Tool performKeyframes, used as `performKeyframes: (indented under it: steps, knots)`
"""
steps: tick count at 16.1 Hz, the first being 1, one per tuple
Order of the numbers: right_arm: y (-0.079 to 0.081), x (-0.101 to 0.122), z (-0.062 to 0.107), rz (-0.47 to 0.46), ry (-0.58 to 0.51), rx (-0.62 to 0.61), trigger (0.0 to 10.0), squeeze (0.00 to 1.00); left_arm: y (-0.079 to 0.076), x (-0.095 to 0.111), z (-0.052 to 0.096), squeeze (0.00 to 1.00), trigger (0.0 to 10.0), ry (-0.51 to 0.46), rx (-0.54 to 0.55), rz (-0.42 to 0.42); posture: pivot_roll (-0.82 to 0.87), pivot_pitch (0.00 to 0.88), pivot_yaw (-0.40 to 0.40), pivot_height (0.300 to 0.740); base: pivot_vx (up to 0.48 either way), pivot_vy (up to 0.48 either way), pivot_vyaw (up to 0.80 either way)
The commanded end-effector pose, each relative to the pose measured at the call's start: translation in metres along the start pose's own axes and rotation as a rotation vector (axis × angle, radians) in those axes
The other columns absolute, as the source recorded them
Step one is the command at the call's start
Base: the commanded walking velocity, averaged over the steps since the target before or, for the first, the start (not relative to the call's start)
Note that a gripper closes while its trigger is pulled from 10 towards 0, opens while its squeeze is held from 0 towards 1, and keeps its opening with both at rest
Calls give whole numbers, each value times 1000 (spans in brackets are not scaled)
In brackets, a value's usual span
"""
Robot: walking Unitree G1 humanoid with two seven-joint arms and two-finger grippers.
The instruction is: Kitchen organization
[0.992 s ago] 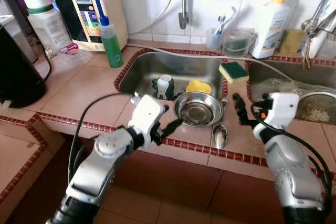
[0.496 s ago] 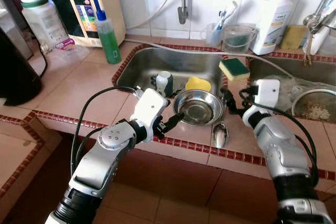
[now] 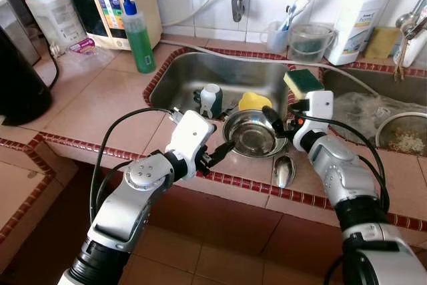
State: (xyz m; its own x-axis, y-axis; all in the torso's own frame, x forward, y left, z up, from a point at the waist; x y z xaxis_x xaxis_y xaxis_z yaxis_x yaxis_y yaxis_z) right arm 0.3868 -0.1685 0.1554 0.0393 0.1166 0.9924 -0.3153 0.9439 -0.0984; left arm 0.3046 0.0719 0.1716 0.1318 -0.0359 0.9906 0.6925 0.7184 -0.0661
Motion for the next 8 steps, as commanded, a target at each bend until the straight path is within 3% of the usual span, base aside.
performKeyframes:
  steps: [1,2,3,5,6,7,8]
  knots:
    - [3,5,-4,6,-4,26,7922,0,0,3,4,0,10000,-7,14,-15,-164,104,39,740,0,0,0]
    - [6,3,-5,-7,4,40,7020,0,0,3,4,0,10000,-9,17,-14,-163,105,36,740,0,0,0]
    - [11,-1,-5,-20,15,57,5451,0,0,3,5,0,10000,-10,21,-13,-161,108,33,740,0,0,0]
    - [13,-5,-5,-50,27,64,4902,0,-1,2,5,0,10000,-10,24,-11,-160,108,30,740,0,0,0]
    - [15,-7,-4,-63,35,69,2549,0,-1,2,6,0,10000,-10,25,-11,-160,108,30,740,0,0,0]
    - [16,-10,-4,-78,45,69,3059,0,-1,2,6,0,10000,-10,25,-11,-160,110,29,740,0,0,0]
    - [16,-12,-4,-88,51,68,2824,0,-1,2,5,0,10000,-10,24,-11,-160,110,30,740,0,0,0]
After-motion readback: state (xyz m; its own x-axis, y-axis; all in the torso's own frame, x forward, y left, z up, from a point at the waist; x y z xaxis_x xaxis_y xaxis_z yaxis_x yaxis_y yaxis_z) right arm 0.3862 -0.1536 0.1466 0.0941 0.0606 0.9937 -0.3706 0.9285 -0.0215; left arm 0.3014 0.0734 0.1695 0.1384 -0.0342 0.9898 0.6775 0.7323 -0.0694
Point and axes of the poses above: a point about 5 cm out from each wrist's last joint towards the gripper, its own z axis pointing back from the gripper into the wrist, its own x axis along the axis of the wrist's last joint, y = z × x, the point moved 1 cm from there along -z, pointing out of the wrist towards the gripper, and after that the axes turned 13 degrees about z, right-handed, at the moved point
